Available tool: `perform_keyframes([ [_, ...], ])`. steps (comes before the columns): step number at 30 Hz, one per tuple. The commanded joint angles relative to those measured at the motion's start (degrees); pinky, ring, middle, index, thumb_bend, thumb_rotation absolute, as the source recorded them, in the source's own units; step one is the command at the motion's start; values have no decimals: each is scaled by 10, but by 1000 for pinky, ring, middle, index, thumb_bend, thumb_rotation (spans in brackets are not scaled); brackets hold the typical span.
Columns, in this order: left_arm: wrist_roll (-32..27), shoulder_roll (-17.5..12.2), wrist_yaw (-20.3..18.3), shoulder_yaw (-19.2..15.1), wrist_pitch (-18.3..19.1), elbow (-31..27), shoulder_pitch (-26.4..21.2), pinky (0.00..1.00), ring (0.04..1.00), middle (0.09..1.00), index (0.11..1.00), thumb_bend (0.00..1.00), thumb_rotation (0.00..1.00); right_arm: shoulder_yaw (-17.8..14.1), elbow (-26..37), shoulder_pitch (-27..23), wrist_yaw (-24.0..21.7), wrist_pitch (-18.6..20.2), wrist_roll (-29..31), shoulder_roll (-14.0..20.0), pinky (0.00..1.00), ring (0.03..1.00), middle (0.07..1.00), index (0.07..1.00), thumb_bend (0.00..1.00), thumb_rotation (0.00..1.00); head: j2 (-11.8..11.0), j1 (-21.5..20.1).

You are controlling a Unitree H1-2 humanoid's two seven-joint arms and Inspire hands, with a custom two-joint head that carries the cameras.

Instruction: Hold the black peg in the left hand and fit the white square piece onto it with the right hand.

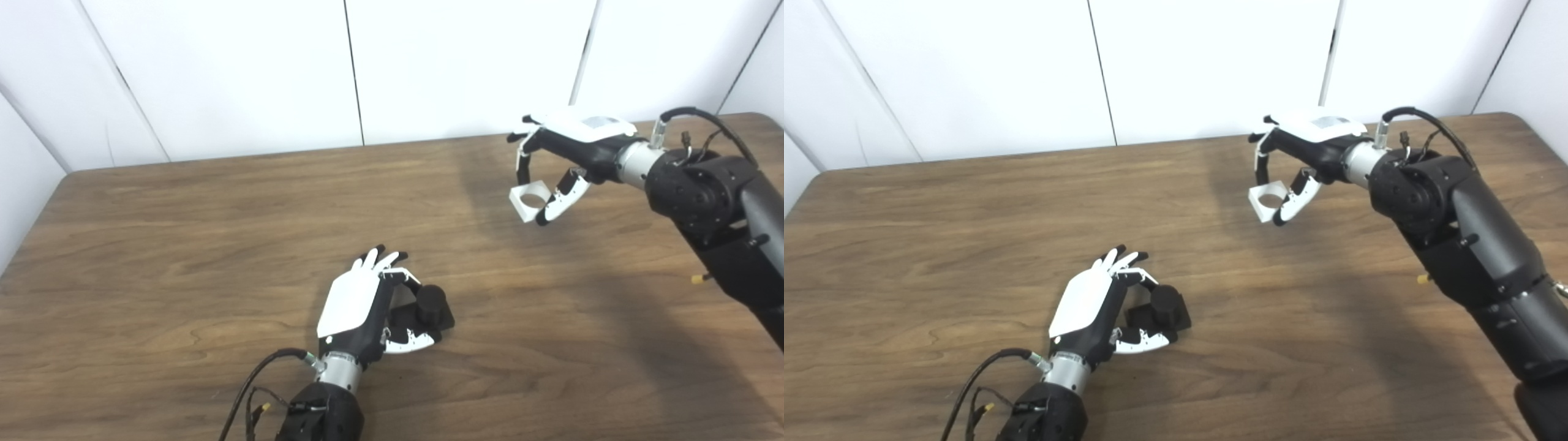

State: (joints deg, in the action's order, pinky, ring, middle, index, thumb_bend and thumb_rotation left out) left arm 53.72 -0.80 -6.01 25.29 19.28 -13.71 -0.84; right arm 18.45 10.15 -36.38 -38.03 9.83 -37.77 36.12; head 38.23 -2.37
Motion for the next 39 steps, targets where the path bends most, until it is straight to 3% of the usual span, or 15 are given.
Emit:
perform_keyframes([
  [1, 19, -7, -12, -1, 18, 7, 1, 1000, 1000, 910, 491, 519, 70, -14, 46, -14, -14, 19, 3, 4, 1000, 1000, 909, 490, 525, 140, 1, 1],
  [7, 20, -4, -11, 0, 18, 6, 4, 1000, 1000, 909, 491, 519, 69, -11, 116, -7, -44, 30, 5, -7, 1000, 1000, 901, 490, 525, 140, 5, 3],
  [20, 23, -3, -15, 0, 23, 4, 5, 1000, 1000, 913, 491, 520, 70, 12, 192, -19, -85, 17, 10, -51, 1000, 1000, 889, 489, 525, 143, 10, 3],
  [26, 21, -2, -19, 0, 24, 5, 3, 1000, 1000, 915, 491, 519, 70, 20, 206, -19, -101, 27, 3, -74, 998, 1000, 885, 489, 525, 139, 9, 4],
  [39, 23, -3, -15, -1, 22, 8, -1, 1000, 1000, 910, 491, 519, 70, 41, 168, 10, -74, -21, -15, -113, 975, 1000, 875, 489, 525, 141, 8, 10],
])
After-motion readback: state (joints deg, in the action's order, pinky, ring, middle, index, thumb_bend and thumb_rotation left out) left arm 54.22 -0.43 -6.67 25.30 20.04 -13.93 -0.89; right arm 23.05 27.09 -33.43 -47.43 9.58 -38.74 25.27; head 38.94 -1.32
